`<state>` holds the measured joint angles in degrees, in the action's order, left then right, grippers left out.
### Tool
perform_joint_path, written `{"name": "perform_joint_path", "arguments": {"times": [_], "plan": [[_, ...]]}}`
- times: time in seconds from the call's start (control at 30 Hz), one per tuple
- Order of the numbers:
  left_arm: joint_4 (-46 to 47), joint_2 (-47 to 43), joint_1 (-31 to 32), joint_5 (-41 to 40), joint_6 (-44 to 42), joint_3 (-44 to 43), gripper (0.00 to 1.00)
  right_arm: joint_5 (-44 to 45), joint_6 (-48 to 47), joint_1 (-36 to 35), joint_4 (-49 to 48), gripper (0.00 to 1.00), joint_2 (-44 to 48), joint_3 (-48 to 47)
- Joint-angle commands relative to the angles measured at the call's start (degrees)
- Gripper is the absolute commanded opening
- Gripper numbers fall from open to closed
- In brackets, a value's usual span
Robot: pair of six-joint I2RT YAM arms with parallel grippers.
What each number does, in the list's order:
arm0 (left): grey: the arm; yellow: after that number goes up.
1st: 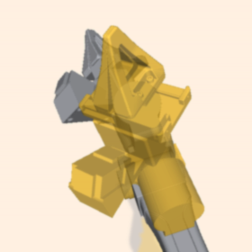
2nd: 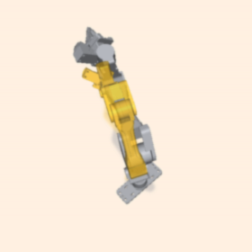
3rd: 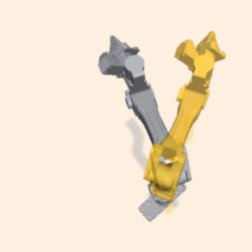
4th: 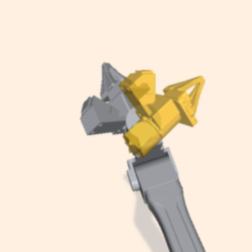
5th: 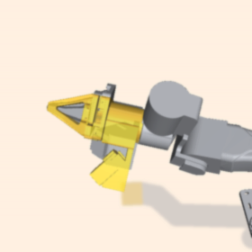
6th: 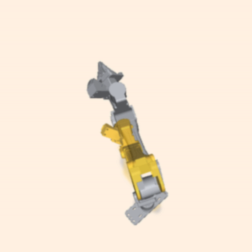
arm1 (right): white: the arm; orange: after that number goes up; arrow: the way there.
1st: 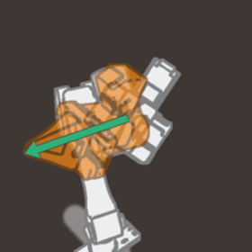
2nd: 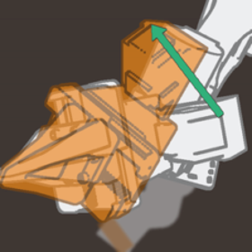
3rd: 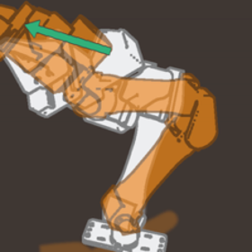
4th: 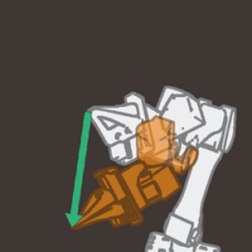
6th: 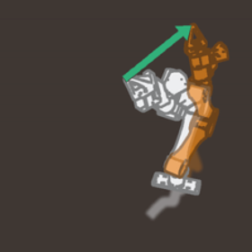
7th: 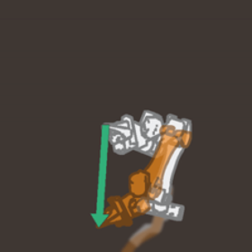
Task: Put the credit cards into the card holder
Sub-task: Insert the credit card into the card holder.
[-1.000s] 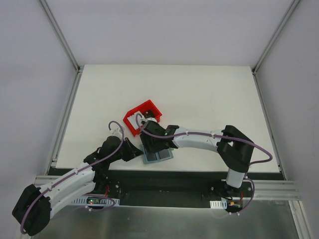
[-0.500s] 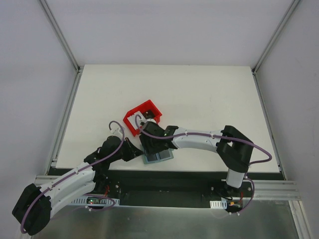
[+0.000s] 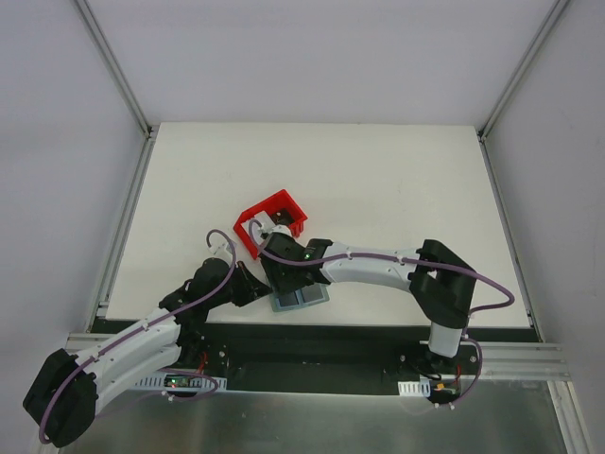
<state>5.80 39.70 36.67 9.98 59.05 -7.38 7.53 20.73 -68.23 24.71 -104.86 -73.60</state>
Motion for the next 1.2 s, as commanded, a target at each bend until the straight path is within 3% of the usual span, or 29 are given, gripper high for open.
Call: {"name": "perform_joint_path", "arguments": {"times": [0.0,0.57,1.17], "plan": [[2.37,-0.94,-0.19,0.83,-0.42,-1.06,0.00,5.21,-1.22,-0.77,5.60,0.50,-0.52,-3.65],[2.37,-1.65,-0.19,0.74,-0.16,-0.62,0.00,1.17,-1.22,-1.21,2.01,0.51,-1.75,-3.21],[2.37,-2.17,-0.19,0.48,0.02,0.35,0.00,7.15,-1.83,-1.56,7.90,0.49,-0.70,-4.71]]}}
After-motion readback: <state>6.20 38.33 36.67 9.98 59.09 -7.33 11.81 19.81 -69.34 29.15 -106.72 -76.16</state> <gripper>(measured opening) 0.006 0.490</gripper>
